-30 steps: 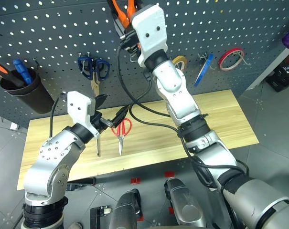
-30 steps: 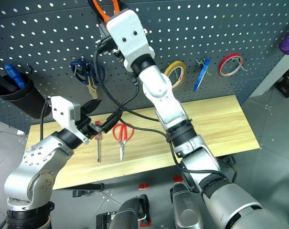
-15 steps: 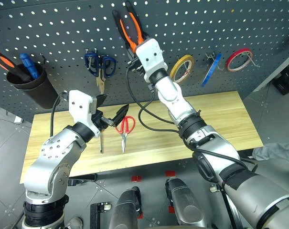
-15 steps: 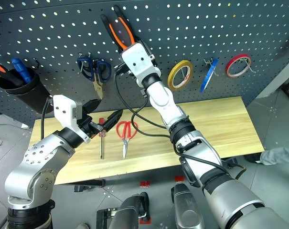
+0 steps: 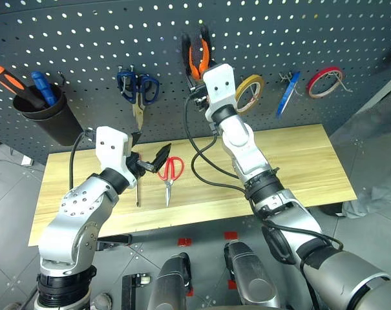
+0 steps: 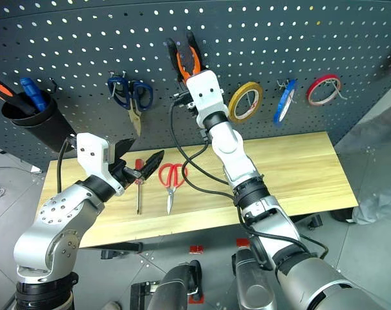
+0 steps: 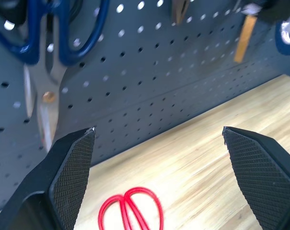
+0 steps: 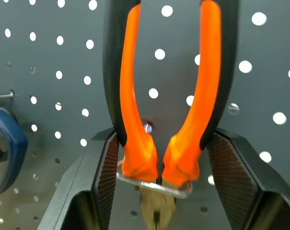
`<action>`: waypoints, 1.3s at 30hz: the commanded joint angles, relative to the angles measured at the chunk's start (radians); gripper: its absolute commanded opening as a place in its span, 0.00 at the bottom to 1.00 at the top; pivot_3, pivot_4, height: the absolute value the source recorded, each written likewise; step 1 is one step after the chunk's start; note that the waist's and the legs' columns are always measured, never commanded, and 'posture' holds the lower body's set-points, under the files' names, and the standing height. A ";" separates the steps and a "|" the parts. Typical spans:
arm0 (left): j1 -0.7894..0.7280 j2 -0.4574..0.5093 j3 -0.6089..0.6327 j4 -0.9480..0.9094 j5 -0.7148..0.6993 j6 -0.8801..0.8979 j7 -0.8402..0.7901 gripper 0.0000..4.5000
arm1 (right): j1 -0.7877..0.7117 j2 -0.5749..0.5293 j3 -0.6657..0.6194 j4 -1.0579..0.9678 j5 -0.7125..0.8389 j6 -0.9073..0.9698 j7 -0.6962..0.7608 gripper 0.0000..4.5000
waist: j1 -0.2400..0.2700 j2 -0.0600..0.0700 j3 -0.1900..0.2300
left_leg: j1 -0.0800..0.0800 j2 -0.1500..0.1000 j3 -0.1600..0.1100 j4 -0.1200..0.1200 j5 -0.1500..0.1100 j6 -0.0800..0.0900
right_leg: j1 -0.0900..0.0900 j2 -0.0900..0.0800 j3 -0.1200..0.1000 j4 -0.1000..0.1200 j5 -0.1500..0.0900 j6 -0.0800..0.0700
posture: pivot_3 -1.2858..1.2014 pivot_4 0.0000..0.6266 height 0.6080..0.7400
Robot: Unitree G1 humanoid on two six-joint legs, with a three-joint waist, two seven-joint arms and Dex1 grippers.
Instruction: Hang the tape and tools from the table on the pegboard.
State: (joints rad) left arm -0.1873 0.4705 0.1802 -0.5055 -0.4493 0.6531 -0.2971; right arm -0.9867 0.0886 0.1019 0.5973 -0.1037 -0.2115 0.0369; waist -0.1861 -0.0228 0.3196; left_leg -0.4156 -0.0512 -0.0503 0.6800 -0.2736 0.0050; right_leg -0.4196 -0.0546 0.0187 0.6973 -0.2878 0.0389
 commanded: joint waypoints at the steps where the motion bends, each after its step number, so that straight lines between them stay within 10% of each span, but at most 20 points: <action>1: 0.008 -0.018 0.010 -0.004 0.000 0.011 0.017 1.00 | 0.060 -0.003 0.015 -0.104 0.023 0.096 0.060 0.77 | 0.001 0.000 0.000 | 0.000 0.000 0.000 0.000 0.000 0.000 | 0.000 0.000 0.000 0.000 0.000 0.000 | 0.42 0.55 1.00; 4: 0.016 -0.032 0.013 0.010 0.000 0.027 0.026 1.00 | 0.094 -0.010 0.026 -0.194 0.044 0.168 0.121 0.98 | 0.000 0.000 0.000 | -0.001 0.000 0.000 0.000 0.000 0.000 | -0.001 0.000 0.000 -0.001 0.000 0.000 | 0.42 0.54 1.00; 16: 0.026 -0.123 -0.126 0.133 0.148 0.235 0.220 1.00 | 0.419 -0.276 0.237 -0.933 0.380 0.880 0.646 0.99 | 0.001 -0.001 0.000 | -0.002 0.001 0.000 0.000 -0.001 0.001 | -0.001 0.001 0.000 -0.002 0.000 0.000 | 0.40 0.54 1.00; 39: -0.181 -0.328 -0.126 0.688 0.276 0.266 0.297 1.00 | 0.455 -0.418 0.277 -1.118 0.479 1.081 0.665 0.99 | -0.003 -0.002 0.001 | -0.001 0.002 -0.001 0.000 -0.001 0.001 | 0.001 0.001 -0.002 -0.002 0.001 -0.001 | 0.38 0.55 1.00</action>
State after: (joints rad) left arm -0.3969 0.1527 0.0447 0.1274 -0.1629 0.9018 0.0090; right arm -0.5217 -0.3289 0.3788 -0.4613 0.3575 0.8717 0.6975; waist -0.1886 -0.0251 0.3206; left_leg -0.4159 -0.0489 -0.0509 0.6800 -0.2741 0.0056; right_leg -0.4184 -0.0532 0.0166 0.6949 -0.2871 0.0382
